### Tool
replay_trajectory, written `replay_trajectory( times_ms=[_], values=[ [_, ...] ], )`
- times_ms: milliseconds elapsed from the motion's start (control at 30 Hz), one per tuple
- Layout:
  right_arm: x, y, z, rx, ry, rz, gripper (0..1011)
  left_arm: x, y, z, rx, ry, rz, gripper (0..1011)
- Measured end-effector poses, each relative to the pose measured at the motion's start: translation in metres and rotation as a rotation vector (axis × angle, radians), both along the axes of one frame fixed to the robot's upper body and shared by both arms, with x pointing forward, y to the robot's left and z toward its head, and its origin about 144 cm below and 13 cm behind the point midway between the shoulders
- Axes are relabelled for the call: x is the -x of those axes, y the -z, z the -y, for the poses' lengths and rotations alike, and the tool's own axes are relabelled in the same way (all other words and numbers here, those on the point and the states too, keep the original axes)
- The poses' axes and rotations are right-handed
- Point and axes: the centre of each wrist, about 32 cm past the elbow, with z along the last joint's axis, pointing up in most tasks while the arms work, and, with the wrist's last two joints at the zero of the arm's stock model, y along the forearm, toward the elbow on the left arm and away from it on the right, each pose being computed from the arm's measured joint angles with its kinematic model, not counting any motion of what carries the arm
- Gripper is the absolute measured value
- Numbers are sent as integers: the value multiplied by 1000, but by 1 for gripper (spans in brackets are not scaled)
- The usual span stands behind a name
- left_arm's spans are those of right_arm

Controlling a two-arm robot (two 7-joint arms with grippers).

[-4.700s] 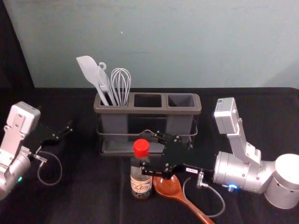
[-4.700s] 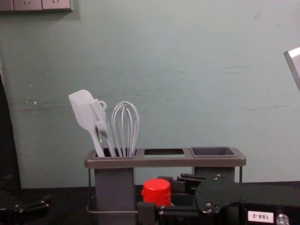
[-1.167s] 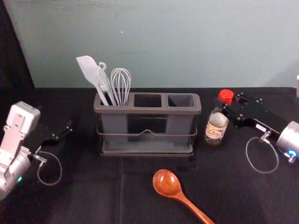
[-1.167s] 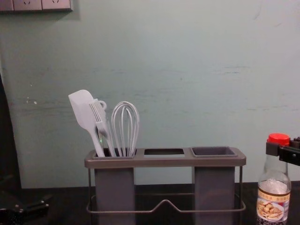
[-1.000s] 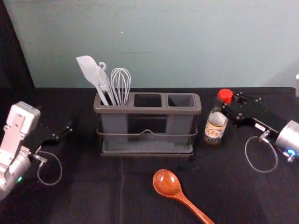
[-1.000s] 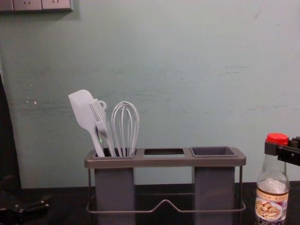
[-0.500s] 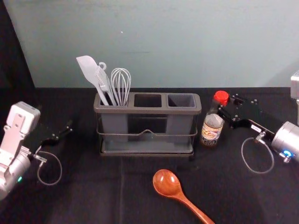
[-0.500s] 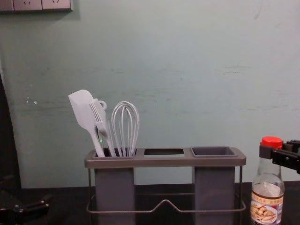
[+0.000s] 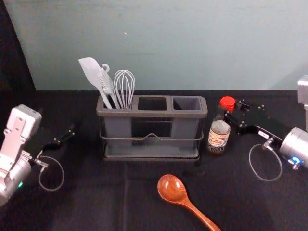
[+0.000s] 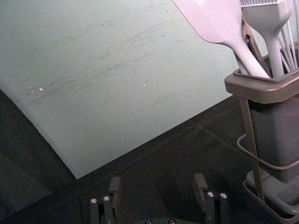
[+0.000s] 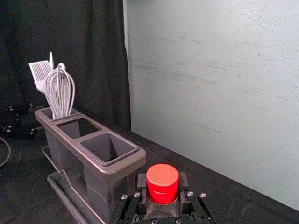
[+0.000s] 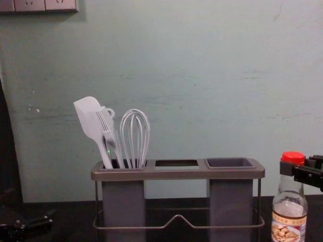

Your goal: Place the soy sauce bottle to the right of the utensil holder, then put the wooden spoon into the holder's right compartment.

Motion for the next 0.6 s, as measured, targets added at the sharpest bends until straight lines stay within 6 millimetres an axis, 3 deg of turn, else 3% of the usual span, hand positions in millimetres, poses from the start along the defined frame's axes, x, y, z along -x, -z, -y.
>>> replay_trajectory(
  times_ms=[367, 500, 567, 600],
  values=[
    [0, 0, 0, 0, 2, 0, 397, 0, 0, 0, 0, 0, 0, 1011],
    [0, 0, 0, 0, 2, 0, 563, 0, 0, 0, 0, 0, 0, 1012],
    [0, 0, 0, 0, 3, 0, 595, 0, 0, 0, 0, 0, 0, 1011],
    [0, 0, 0, 0, 3, 0, 664, 0, 0, 0, 0, 0, 0, 1011]
  ],
)
